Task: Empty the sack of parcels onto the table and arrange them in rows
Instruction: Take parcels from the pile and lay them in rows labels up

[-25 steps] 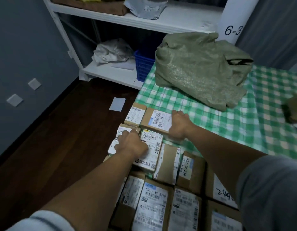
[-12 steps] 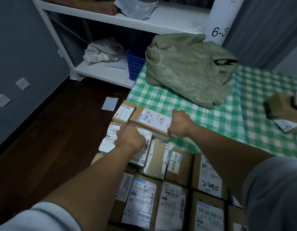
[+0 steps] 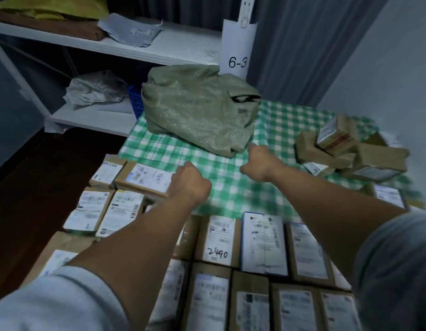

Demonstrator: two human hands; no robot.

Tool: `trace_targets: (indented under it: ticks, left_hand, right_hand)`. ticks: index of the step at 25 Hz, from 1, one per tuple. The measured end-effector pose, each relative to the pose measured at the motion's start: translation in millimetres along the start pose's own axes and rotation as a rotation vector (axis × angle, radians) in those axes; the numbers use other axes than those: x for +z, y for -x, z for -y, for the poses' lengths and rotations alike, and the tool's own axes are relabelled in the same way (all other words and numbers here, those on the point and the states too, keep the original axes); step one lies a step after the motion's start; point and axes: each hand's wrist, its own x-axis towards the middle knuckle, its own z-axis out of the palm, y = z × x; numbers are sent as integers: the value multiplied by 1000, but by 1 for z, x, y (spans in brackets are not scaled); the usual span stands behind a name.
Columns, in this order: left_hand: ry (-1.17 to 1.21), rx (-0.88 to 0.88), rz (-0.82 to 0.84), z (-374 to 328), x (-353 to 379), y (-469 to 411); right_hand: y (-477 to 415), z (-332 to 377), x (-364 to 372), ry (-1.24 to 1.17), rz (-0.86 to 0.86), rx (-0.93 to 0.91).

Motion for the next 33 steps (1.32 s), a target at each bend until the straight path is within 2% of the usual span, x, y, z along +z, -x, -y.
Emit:
trace_targets:
  ticks: [5, 10, 14, 20, 24, 29, 33]
  left_hand:
    - [51, 71, 60, -89, 84, 6]
    - [14, 107, 156, -168, 175, -8]
    - [-56, 128, 234, -193, 236, -26]
    - [-164, 104, 337, -193, 282, -52]
    - [-259, 90, 392, -190, 300, -56]
    - [-361, 102, 466, -195, 301, -61]
    - [-456, 139, 545, -204, 295, -58]
  right_hand:
    - [-7, -124, -28, -57, -46, 105]
    - [-25, -234, -60, -233, -232, 265]
    - [-58, -291, -72, -310, -348, 352]
    - [-109, -308, -85, -552, -443, 438]
    - [-131, -310, -77, -617, -396, 488]
    - [-140, -328, -63, -640, -408, 475]
    - [-140, -334, -62, -563, -410, 482]
